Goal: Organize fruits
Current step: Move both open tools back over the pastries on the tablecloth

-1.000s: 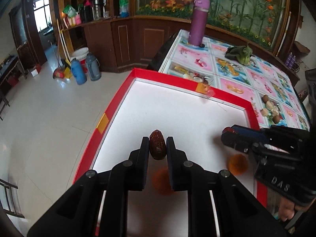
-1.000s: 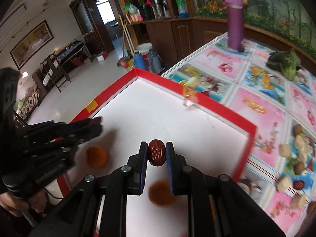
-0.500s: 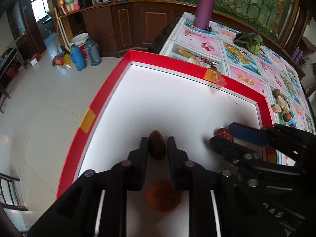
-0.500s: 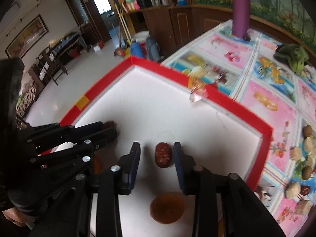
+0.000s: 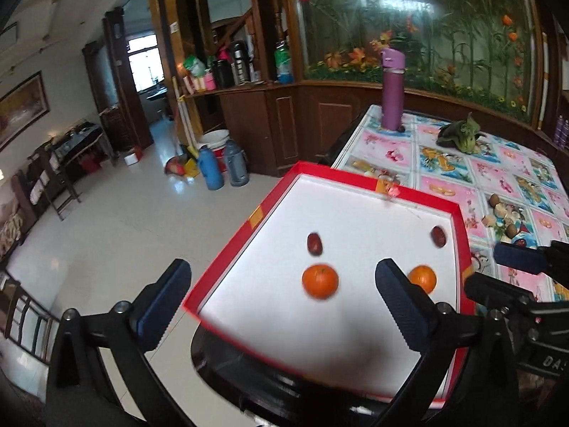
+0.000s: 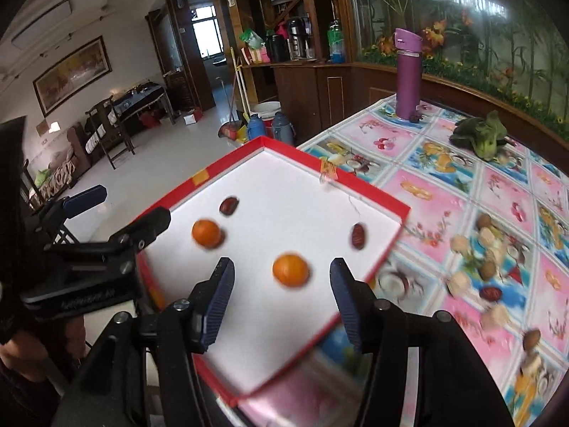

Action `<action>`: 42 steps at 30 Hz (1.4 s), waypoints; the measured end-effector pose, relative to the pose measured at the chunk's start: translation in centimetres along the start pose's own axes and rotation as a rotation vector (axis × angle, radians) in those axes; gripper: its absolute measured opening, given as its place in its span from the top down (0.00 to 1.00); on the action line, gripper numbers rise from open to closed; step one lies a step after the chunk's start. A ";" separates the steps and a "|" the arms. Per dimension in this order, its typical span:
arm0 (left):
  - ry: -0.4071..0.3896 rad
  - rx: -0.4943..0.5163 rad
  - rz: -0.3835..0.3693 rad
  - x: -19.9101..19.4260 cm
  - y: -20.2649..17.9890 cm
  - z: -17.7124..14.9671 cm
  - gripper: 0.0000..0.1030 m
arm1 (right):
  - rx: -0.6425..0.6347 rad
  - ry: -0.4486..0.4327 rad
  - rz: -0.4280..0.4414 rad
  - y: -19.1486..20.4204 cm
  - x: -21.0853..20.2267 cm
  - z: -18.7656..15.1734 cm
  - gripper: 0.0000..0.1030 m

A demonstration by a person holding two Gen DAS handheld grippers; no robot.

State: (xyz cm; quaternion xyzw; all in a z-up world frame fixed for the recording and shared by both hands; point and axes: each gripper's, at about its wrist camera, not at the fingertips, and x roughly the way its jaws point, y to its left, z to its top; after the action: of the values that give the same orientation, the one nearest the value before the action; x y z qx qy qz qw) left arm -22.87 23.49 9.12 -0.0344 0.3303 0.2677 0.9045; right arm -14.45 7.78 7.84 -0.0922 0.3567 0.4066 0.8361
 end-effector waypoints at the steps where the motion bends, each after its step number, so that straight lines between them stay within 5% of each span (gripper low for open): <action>1: 0.001 0.001 0.018 -0.4 -0.2 -0.3 0.00 | 0.000 0.003 -0.005 0.0 -0.2 -0.3 0.46; 18: -0.035 0.053 0.021 -5.9 -3.3 -1.9 0.00 | 0.048 -0.033 -0.020 -1.6 -3.6 -2.9 0.46; 30: -0.019 0.079 0.025 -5.9 -4.6 -1.9 0.00 | 0.074 -0.051 -0.013 -3.0 -4.4 -3.7 0.46; 34: 0.013 0.115 -0.030 -5.1 -6.3 -2.0 0.00 | 0.123 -0.053 -0.032 -5.3 -5.1 -4.6 0.46; 42: 0.099 0.231 -0.218 -2.7 -11.9 -1.6 0.00 | 0.332 -0.018 -0.203 -14.7 -7.4 -9.3 0.46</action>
State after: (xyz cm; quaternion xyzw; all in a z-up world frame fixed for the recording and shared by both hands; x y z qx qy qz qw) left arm -19.50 11.72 8.19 0.0210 0.3973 0.1264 0.9087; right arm -11.41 -10.44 4.07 0.0154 0.4001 0.2567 0.8796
